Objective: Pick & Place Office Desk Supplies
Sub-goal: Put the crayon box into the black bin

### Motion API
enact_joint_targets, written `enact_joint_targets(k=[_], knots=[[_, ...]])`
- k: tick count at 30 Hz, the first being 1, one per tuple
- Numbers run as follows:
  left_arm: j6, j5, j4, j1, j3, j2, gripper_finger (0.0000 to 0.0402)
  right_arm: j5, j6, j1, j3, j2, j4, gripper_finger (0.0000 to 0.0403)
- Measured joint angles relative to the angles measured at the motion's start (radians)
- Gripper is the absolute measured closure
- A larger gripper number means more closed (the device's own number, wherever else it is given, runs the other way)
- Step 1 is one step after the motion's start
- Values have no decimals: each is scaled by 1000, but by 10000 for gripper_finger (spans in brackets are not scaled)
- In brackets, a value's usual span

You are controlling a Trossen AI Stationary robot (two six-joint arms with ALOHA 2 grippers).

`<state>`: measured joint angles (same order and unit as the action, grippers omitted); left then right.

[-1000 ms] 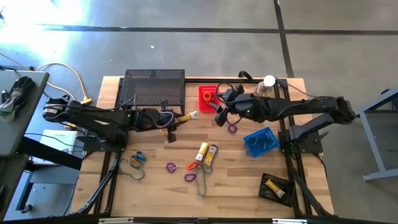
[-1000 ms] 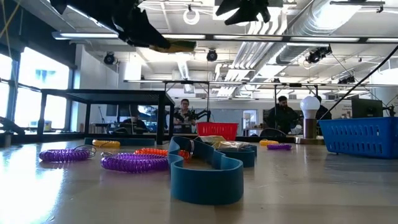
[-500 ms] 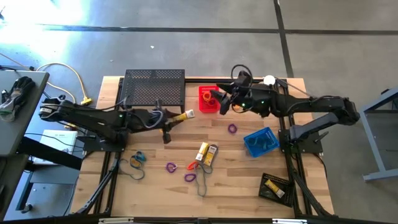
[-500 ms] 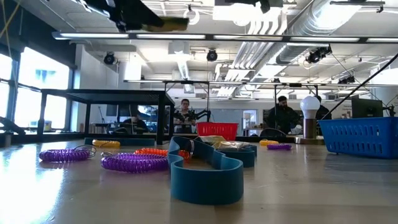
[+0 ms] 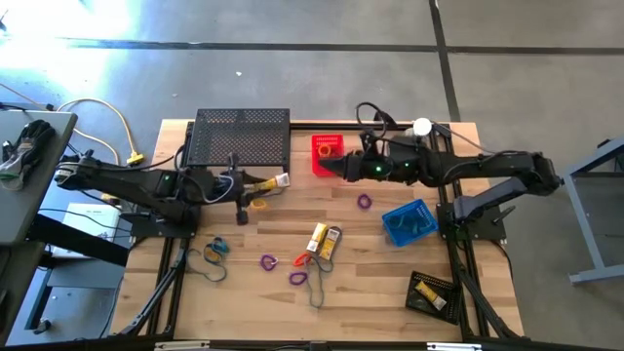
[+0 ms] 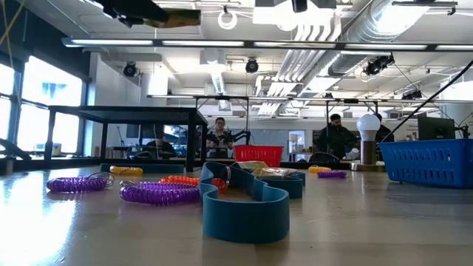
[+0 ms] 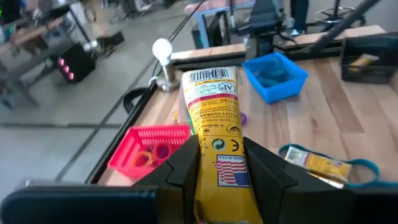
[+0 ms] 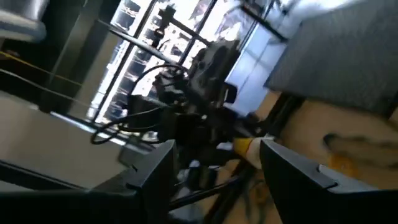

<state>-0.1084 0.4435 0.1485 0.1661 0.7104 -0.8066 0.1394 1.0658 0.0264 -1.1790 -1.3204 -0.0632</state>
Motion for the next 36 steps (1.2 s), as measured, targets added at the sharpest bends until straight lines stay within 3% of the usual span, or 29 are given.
enact_joint_targets(k=[5, 12, 18, 22, 26, 32, 36], knots=[[-18, -1, -1, 71, 0, -3, 306, -38, 196, -32, 0, -44, 3, 183], [-5, 8, -11, 172, 0, -52, 306, -42, 324, -125, 0, -179, -51, 183], [8, 127, -38, 233, 0, -134, 306, -62, 353, -136, -1, -292, -190, 183], [12, 179, -77, 274, -2, -189, 307, -68, 356, -133, 0, -333, -193, 183], [47, 265, -92, 311, -2, -224, 307, -135, 355, -122, 0, -334, -188, 183], [124, 296, -94, 344, 0, -225, 307, -251, 302, -118, 0, -309, -162, 186], [136, 298, -92, 354, 2, -223, 307, -222, 279, -134, -1, -260, -67, 202]])
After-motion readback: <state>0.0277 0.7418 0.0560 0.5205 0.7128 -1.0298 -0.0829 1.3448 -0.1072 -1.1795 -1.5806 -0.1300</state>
